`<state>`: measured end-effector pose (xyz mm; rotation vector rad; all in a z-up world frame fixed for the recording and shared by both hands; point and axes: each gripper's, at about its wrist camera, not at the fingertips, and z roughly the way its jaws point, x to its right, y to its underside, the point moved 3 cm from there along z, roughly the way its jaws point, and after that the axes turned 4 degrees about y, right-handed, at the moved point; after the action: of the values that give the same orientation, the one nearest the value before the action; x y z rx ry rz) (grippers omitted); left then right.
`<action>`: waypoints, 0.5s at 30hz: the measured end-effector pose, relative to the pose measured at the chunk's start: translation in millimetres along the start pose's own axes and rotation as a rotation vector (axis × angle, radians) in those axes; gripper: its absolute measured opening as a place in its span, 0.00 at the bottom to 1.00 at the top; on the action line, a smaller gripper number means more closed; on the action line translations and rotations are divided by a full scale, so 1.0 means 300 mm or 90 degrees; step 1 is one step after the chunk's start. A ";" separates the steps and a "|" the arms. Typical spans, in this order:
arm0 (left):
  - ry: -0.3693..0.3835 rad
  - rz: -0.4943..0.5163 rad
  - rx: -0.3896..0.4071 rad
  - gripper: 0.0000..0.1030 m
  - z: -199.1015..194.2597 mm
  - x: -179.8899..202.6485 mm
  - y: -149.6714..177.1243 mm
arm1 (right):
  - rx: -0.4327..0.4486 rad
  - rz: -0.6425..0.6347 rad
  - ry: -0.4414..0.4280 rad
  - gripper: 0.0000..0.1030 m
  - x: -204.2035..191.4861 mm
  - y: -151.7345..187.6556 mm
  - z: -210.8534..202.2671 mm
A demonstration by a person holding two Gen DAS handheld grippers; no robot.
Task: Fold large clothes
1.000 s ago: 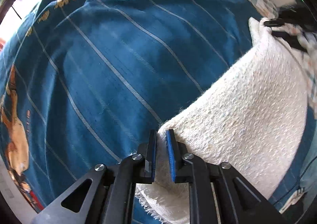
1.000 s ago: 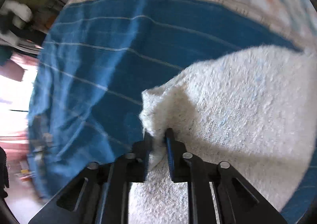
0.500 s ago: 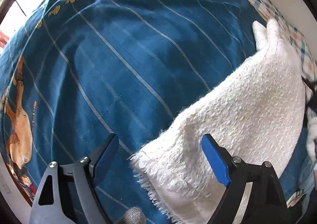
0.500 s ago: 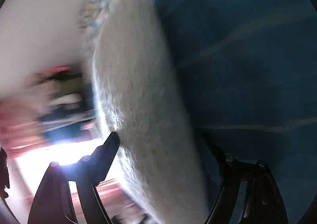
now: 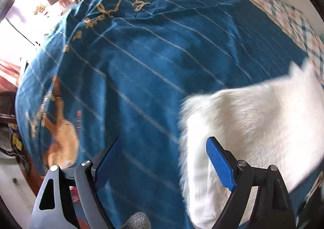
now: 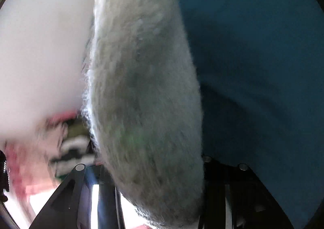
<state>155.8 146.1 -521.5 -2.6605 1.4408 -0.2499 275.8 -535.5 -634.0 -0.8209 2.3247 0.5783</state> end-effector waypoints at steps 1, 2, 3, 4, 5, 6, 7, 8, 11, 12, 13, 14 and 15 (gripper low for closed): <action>-0.005 0.009 -0.006 0.83 -0.010 -0.001 0.010 | 0.027 0.024 0.023 0.39 0.099 0.061 -0.100; -0.009 0.018 -0.012 0.83 -0.021 -0.012 0.029 | 0.045 0.033 0.057 0.39 0.196 0.130 -0.189; -0.016 0.027 -0.017 0.83 -0.024 -0.018 0.048 | 0.048 0.047 0.077 0.39 0.276 0.186 -0.243; -0.022 0.031 -0.023 0.83 -0.018 -0.011 0.044 | 0.046 0.067 0.099 0.39 0.358 0.240 -0.284; -0.024 0.037 -0.031 0.83 -0.020 -0.004 0.058 | 0.043 0.080 0.112 0.39 0.410 0.274 -0.302; -0.026 0.042 -0.039 0.83 -0.016 0.006 0.068 | 0.034 0.108 0.130 0.40 0.495 0.324 -0.321; -0.025 0.047 -0.043 0.83 -0.014 0.025 0.075 | 0.025 0.133 0.132 0.42 0.553 0.353 -0.323; -0.020 0.054 -0.043 0.83 -0.014 0.043 0.082 | 0.016 0.153 0.127 0.46 0.597 0.371 -0.317; -0.014 0.096 -0.032 0.83 -0.009 0.142 0.078 | -0.019 0.168 0.156 0.68 0.654 0.370 -0.314; -0.014 0.106 -0.027 0.83 -0.005 0.170 0.074 | -0.037 0.176 0.169 0.70 0.664 0.371 -0.324; -0.012 0.117 -0.020 0.83 0.003 0.204 0.069 | -0.058 0.173 0.173 0.70 0.662 0.370 -0.351; -0.008 0.129 -0.013 0.83 0.016 0.245 0.063 | -0.072 0.159 0.181 0.70 0.654 0.371 -0.376; -0.011 0.138 -0.007 0.83 0.030 0.277 0.057 | -0.087 0.131 0.206 0.70 0.639 0.373 -0.406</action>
<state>188.2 67.5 -525.5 -2.4788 1.7124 -0.1997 32.5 -603.5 -650.4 -0.7891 2.7129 0.7461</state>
